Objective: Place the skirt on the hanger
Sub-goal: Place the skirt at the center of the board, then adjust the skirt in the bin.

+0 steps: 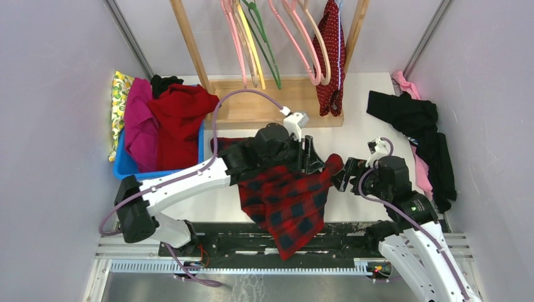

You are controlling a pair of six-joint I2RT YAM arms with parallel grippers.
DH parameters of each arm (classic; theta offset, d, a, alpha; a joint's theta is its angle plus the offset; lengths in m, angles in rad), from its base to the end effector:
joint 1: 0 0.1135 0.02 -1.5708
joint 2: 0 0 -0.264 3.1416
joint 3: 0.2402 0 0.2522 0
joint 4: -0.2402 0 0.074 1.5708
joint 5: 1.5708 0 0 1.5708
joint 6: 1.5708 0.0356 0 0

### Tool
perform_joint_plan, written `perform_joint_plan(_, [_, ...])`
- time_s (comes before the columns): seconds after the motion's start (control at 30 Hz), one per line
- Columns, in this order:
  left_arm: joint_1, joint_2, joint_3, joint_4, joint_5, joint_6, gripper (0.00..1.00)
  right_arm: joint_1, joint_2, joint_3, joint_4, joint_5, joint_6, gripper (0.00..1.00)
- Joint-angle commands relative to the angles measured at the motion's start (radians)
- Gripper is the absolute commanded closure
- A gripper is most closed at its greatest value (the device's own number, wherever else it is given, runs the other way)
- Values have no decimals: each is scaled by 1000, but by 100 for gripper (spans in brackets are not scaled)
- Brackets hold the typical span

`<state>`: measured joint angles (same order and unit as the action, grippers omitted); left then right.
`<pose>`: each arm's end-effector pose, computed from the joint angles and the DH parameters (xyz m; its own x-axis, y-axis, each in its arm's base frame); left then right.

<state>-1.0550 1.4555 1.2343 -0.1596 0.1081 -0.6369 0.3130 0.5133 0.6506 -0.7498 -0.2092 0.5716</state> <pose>0.1660 -0.3006 0.3399 -0.6911 0.0201 -0.7225 0.6260 0.5164 -0.5843 0.1057 0.0420 0.2735 -0.7104 0.3263 -0.6236 -0.0934 0.8345 0.5431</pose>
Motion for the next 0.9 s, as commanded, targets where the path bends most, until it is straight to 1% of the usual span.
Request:
perform_joint_plan(0.0, [2,-123,26,-144,-192,80,40,0,24,47,63,-10,8,10])
perform_joint_plan(0.13, [14,-224,-31,-266,-379,37,41,0,53,78,73,-21,0,10])
perform_joint_plan(0.17, [28,-255,-52,-298,-414,22,41,0,65,84,78,-24,-4,10])
perform_joint_plan(0.23, [90,-320,-101,-326,-437,-2,41,0,92,93,97,-36,-4,10])
perform_joint_plan(0.33, [243,-382,-173,-356,-417,-23,40,0,135,102,137,-53,-1,11])
perform_joint_plan(0.4, [335,-419,-220,-361,-444,-31,40,0,149,107,149,-56,-1,11])
perform_joint_plan(0.53, [500,-455,-240,-361,-547,-38,31,0,168,105,177,-82,2,11])
perform_joint_plan(0.57, [549,-448,-232,-356,-548,-27,30,1,170,102,184,-91,7,11])
perform_joint_plan(0.6, [608,-436,-219,-351,-550,-19,23,0,171,99,191,-99,8,11])
perform_joint_plan(0.63, [667,-415,-196,-358,-542,-10,20,1,172,97,193,-105,10,11])
perform_joint_plan(0.7, [779,-358,-153,-371,-531,-3,18,0,173,97,196,-116,8,11])
perform_joint_plan(0.77, [914,-309,-120,-377,-462,-17,18,0,178,100,196,-124,4,11])
perform_joint_plan(0.87, [1054,-233,-85,-376,-388,-47,17,0,181,103,199,-142,1,11])
